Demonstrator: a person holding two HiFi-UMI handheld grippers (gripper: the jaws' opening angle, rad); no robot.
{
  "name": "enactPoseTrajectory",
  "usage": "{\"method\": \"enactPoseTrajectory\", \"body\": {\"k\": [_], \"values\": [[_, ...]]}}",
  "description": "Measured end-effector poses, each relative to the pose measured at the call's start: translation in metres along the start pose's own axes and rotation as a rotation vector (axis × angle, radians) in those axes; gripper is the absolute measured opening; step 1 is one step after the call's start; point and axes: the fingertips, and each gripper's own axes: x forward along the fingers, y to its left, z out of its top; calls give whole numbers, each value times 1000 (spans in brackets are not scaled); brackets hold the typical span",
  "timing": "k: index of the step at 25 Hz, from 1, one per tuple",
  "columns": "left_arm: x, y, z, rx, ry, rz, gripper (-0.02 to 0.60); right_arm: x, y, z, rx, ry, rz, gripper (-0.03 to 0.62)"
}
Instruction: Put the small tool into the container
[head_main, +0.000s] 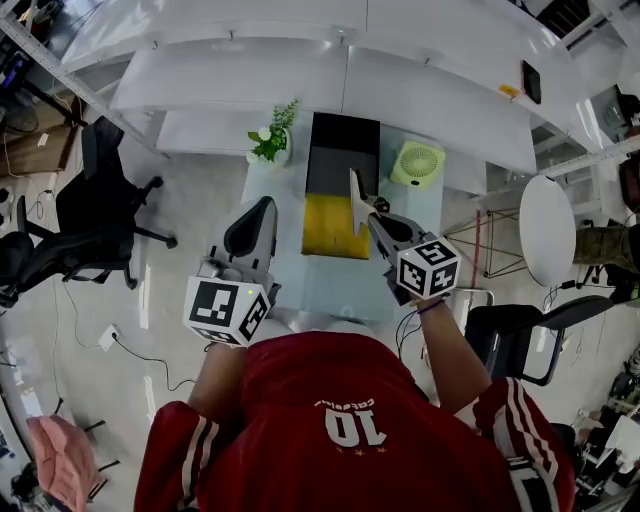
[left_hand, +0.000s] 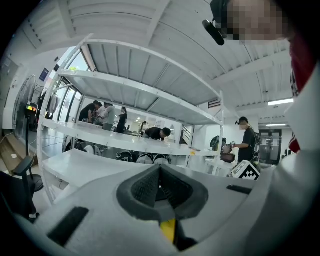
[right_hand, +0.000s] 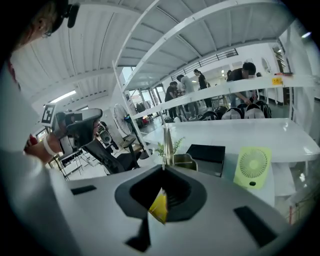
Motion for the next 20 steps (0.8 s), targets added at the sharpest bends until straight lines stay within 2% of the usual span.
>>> {"method": "enactPoseTrajectory", "body": {"k": [6, 11, 20], "values": [[5, 1, -17, -37, 26, -1, -6, 21, -5, -30, -19, 95, 24, 9], [17, -7, -37, -25, 58, -32, -6, 37, -12, -54, -1, 164, 47, 9], [38, -8, -70, -18, 128, -34, -3, 58, -34, -91, -3, 295, 89, 9]]}}
